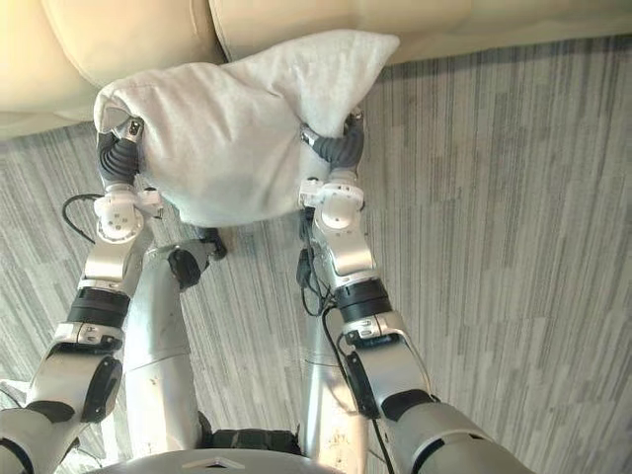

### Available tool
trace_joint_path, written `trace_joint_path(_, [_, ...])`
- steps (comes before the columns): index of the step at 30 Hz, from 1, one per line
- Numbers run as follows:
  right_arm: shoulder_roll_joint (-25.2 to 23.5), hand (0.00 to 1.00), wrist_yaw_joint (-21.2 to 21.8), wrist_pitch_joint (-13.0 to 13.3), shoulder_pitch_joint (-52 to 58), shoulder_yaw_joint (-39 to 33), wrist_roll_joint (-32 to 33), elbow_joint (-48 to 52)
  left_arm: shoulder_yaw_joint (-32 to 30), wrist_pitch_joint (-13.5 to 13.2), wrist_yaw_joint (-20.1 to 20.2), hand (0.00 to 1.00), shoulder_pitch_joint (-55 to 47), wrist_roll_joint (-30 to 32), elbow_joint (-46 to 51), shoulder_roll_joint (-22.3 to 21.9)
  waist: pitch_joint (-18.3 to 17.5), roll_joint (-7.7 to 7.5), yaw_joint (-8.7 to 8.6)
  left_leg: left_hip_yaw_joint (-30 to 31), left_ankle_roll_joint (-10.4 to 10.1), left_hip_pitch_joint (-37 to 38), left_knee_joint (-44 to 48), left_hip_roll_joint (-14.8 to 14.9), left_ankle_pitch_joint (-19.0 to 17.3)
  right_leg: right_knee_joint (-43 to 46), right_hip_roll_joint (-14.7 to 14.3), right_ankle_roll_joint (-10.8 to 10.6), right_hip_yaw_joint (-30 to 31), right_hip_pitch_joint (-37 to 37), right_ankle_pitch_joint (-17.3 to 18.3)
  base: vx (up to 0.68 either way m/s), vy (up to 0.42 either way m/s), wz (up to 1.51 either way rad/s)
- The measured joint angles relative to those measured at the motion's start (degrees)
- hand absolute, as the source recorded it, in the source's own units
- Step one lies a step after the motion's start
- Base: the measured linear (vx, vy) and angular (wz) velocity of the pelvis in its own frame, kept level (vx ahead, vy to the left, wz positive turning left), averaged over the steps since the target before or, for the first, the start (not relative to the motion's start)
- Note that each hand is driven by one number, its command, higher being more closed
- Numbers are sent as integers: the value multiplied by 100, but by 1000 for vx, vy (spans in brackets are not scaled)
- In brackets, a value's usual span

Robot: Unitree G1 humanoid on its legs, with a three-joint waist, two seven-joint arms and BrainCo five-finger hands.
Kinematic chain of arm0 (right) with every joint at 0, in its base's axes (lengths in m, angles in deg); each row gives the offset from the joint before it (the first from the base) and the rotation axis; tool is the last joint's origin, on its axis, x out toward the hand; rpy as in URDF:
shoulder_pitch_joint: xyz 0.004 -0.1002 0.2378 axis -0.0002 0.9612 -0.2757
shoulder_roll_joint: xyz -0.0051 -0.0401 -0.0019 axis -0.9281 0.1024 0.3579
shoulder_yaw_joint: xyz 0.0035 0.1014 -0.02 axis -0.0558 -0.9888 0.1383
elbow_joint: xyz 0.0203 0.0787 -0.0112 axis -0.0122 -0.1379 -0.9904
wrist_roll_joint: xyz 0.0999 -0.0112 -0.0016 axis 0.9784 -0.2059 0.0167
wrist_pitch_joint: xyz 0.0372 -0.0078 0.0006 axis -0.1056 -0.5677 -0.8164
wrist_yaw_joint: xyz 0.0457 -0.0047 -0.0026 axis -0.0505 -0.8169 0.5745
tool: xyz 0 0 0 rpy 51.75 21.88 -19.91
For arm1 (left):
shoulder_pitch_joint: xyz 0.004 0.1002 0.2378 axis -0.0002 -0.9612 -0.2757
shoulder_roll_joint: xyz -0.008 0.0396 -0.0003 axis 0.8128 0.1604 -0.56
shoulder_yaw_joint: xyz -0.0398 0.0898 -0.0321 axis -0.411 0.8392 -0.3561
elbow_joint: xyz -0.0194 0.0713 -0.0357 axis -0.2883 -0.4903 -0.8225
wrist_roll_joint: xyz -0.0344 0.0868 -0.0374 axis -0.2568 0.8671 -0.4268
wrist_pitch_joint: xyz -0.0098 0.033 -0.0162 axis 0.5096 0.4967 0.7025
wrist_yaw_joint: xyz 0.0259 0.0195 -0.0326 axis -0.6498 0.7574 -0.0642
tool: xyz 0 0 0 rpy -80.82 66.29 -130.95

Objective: Pick up cushions and gather them together orderly.

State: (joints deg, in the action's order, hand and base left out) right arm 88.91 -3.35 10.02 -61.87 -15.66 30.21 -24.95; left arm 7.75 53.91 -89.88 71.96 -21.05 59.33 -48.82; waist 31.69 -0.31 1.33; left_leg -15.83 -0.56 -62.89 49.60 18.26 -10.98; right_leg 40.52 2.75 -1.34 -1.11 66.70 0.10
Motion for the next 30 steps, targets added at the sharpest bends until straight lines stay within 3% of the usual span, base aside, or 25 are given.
trace_joint_path(4, [-38,100,56,0,361,91,2,99,95,-43,22,100,-247,-1,147,-40,-9,6,4,-3,-47,602,-366,-75,124,-313,-8,7,-78,-607,-45,49,-70,2])
trace_joint_path(12, [-177,100,409,122,1340,151,19,947,156,-110,96,100,-1264,14,841,-391,-109,5,58,-141,-117,2535,-1153,-237,113,-1136,-7,34,-164,-2537,-52,112,-18,-1])
trace_joint_path(16, [-191,100,672,221,2306,321,22,1115,249,-174,162,100,-2257,-3,970,-734,-940,26,80,-156,-145,3122,-1584,-373,43,-1544,23,21,-230,-3171,41,128,7,10])
trace_joint_path(22, [-124,100,1397,223,3952,600,25,1894,299,-272,512,100,-3872,-68,2102,-873,-1803,111,168,-307,-259,4465,-2314,-512,71,-2148,34,-57,-274,-4438,120,202,6,0])
trace_joint_path(30, [-139,100,1872,234,4851,508,23,2015,319,-306,1111,100,-4801,-220,2394,-1079,-2589,136,67,-342,-329,5471,-3398,-815,307,-3185,36,-139,-248,-5400,-130,120,14,-2])
